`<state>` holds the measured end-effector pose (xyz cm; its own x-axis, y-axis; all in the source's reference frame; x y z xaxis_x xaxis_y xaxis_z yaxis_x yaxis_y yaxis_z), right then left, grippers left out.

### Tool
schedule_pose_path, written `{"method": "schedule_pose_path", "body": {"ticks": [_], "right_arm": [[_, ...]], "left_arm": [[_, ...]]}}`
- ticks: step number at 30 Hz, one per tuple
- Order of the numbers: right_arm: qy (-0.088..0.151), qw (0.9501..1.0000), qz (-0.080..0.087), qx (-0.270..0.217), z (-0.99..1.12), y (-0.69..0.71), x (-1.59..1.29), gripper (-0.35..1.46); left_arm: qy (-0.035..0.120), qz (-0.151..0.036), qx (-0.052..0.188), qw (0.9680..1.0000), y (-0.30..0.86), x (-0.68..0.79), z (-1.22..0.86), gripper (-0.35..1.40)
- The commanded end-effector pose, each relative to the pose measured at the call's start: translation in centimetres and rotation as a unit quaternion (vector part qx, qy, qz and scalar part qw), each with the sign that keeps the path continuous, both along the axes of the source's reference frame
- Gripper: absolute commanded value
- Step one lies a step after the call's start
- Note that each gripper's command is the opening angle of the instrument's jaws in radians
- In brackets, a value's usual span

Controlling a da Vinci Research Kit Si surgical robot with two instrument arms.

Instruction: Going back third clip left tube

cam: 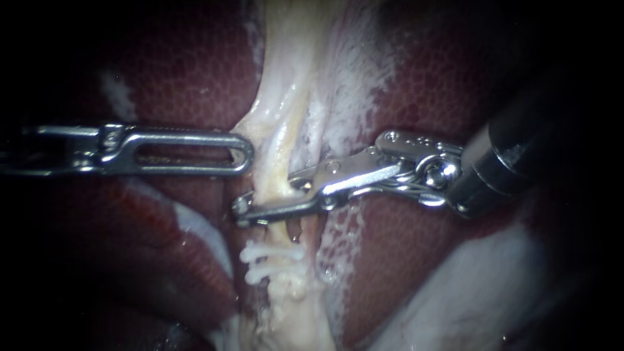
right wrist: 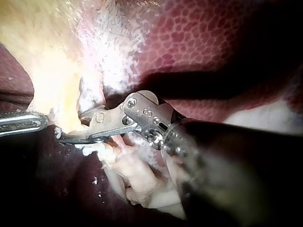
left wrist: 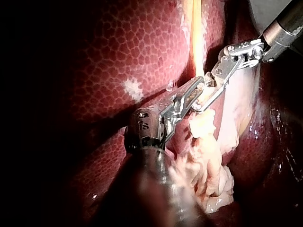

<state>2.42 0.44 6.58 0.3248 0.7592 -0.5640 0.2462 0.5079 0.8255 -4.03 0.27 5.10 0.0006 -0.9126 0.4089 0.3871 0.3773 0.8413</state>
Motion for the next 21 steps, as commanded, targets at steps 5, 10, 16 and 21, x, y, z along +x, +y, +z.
{"method": "schedule_pose_path", "body": {"ticks": [5,10,16,21], "right_arm": [[0.001,1.0000,-0.001,0.000,0.00,0.00,0.00,-0.35],[0.001,1.0000,-0.001,0.000,-0.01,0.00,0.00,-0.35],[0.001,1.0000,-0.001,0.000,0.00,0.00,0.01,-0.35],[0.004,1.0000,-0.006,0.002,-0.01,-0.01,0.00,-0.35]], "left_arm": [[0.000,0.000,0.000,1.0000,0.00,0.00,0.00,-0.35],[0.000,0.000,0.000,1.0000,0.00,0.00,0.00,-0.35],[0.000,0.000,0.000,1.0000,0.00,0.00,0.00,-0.35],[0.000,0.000,0.000,1.0000,0.00,0.00,0.00,-0.35]]}}
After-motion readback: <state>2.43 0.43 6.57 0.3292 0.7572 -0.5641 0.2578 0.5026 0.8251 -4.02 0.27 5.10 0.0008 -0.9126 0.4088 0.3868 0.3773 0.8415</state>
